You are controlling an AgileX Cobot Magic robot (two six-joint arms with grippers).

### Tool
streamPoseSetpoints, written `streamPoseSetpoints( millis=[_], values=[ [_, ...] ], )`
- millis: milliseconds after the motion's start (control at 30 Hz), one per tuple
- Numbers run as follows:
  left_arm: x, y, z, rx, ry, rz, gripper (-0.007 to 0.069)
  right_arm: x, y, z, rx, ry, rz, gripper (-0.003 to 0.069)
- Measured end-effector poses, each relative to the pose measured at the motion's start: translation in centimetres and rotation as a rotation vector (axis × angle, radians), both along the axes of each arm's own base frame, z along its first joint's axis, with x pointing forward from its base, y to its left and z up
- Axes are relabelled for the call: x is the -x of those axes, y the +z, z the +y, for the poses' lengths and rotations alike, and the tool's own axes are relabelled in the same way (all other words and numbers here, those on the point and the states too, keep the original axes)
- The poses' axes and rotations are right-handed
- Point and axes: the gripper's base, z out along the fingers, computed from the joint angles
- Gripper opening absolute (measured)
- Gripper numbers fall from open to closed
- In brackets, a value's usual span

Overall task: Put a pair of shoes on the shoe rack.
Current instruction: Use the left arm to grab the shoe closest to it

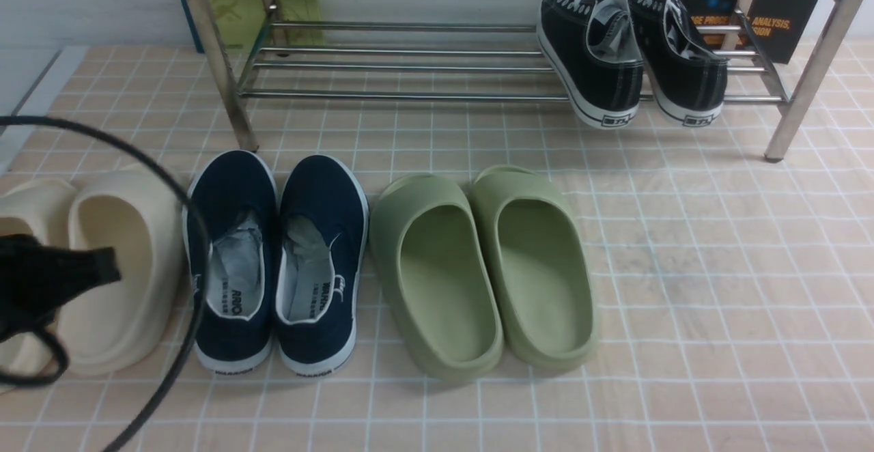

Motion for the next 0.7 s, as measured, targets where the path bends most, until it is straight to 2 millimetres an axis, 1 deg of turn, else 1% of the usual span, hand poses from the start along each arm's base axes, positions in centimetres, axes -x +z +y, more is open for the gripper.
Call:
streamPoseSetpoints(
  millis=[67, 133, 167, 200, 233, 267, 333, 367, 433, 467, 500, 533, 600, 633, 667, 700],
  values=[
    [-2.7, -0.6, -0.5, 0.0, -0.036, 0.129, 0.0052, 0.0, 0.0, 0.0, 0.0, 0.0, 0.0, 0.0237],
    [-4.5, -1.1, -0.9, -0.003, -0.072, 0.213, 0.0107, 0.0, 0.0, 0.0, 0.0, 0.0, 0.0, 0.0237],
    [-6.1, -1.3, -1.2, 0.005, -0.094, 0.267, 0.0168, 0.0, 0.0, 0.0, 0.0, 0.0, 0.001, 0.0237],
    [-6.9, -1.8, -1.3, 0.006, -0.101, 0.303, 0.0207, 0.0, 0.0, 0.0, 0.0, 0.0, 0.001, 0.0237],
    [-7.1, -1.7, -1.4, 0.007, -0.106, 0.309, 0.0217, 0.0, 0.0, 0.0, 0.0, 0.0, 0.001, 0.0237],
    [-8.6, -2.6, -1.6, 0.012, -0.115, 0.37, 0.0295, 0.0, 0.0, 0.0, 0.0, 0.0, 0.001, 0.0237],
    [-10.1, -3.7, -1.8, 0.015, -0.12, 0.43, 0.0372, 0.0, 0.0, 0.0, 0.0, 0.0, 0.001, 0.0237],
    [-10.4, -4.1, -1.9, 0.016, -0.122, 0.442, 0.0388, 0.0, 0.0, 0.0, 0.0, 0.0, 0.001, 0.0237],
    [-11.5, -5.5, -2.5, 0.004, -0.135, 0.476, 0.0416, 0.0, 0.0, 0.0, 0.0, 0.0, 0.001, 0.0237],
    [-11.8, -6.1, -2.9, -0.004, -0.143, 0.488, 0.0413, 0.0, 0.0, 0.0, 0.0, 0.0, 0.001, 0.0238],
    [-11.8, -6.2, -2.9, -0.006, -0.142, 0.489, 0.0412, 0.0, 0.0, 0.0, 0.0, 0.0, 0.001, 0.0238],
    [-12.2, -7.1, -3.8, -0.032, -0.157, 0.495, 0.0392, 0.0, 0.0, 0.0, 0.0, 0.0, 0.001, 0.0238],
    [-12.5, -7.6, -4.5, -0.063, -0.167, 0.491, 0.0356, 0.0, 0.0, 0.0, 0.0, 0.0, 0.001, 0.0238],
    [-12.7, -8.1, -4.9, -0.1, -0.152, 0.482, 0.0303, 0.0, 0.0, 0.0, 0.0, 0.0, 0.001, 0.0238],
    [-12.8, -8.2, -5.0, -0.104, -0.134, 0.48, 0.0285, 0.0, 0.0, 0.0, 0.0, 0.0, 0.001, 0.0238],
    [-13.2, -8.5, -4.9, -0.158, -0.098, 0.459, 0.0196, 0.0, 0.0, 0.0, 0.0, 0.0, 0.001, 0.0238]
  ],
)
